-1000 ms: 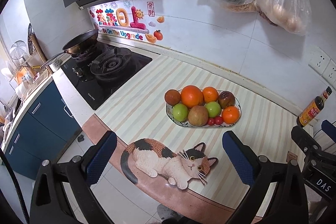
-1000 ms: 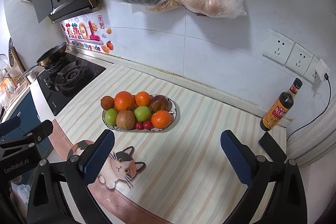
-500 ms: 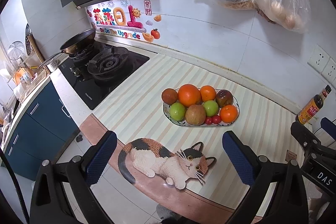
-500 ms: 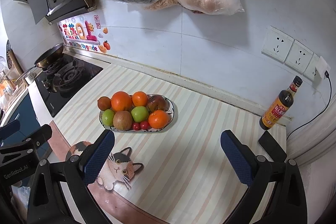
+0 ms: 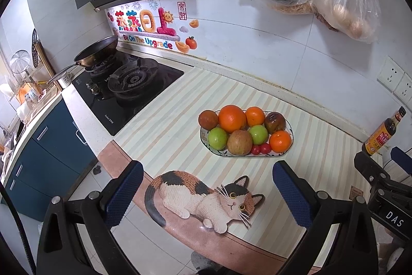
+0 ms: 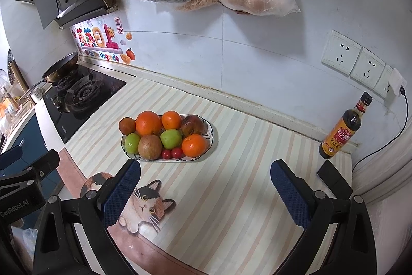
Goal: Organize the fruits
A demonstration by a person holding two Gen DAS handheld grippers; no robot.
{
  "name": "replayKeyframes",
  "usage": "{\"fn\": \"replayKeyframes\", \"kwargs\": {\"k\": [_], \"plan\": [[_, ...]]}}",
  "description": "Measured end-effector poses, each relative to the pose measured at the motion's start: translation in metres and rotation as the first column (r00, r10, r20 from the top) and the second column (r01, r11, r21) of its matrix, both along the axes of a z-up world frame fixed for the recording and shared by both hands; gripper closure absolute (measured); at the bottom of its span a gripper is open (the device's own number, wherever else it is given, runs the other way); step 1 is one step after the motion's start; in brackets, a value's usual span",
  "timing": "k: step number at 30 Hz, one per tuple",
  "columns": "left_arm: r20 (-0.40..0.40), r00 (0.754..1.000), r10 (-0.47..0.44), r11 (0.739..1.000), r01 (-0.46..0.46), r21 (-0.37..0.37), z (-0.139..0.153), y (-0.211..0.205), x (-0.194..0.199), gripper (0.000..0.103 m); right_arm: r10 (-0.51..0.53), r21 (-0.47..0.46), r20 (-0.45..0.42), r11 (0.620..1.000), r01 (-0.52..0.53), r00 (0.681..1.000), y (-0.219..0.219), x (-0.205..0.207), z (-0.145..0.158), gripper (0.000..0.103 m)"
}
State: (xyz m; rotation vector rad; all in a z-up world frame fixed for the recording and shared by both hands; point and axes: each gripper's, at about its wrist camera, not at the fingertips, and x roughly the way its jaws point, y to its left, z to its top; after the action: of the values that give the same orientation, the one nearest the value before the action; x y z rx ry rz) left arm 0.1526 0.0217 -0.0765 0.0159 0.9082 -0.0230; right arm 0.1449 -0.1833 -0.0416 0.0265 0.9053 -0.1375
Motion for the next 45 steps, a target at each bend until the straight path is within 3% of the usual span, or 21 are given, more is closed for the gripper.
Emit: {"fn": "replayKeyframes", "kwargs": {"k": [45], "plan": [[-0.017,1.0,0.018,1.0,-0.019,-0.02,-0.001,-0.003,-0.012,0.0,0.03,0.016,0.001,0.999,-0.03,1.0,-0.002,-0.005,0.0,0.0]]}}
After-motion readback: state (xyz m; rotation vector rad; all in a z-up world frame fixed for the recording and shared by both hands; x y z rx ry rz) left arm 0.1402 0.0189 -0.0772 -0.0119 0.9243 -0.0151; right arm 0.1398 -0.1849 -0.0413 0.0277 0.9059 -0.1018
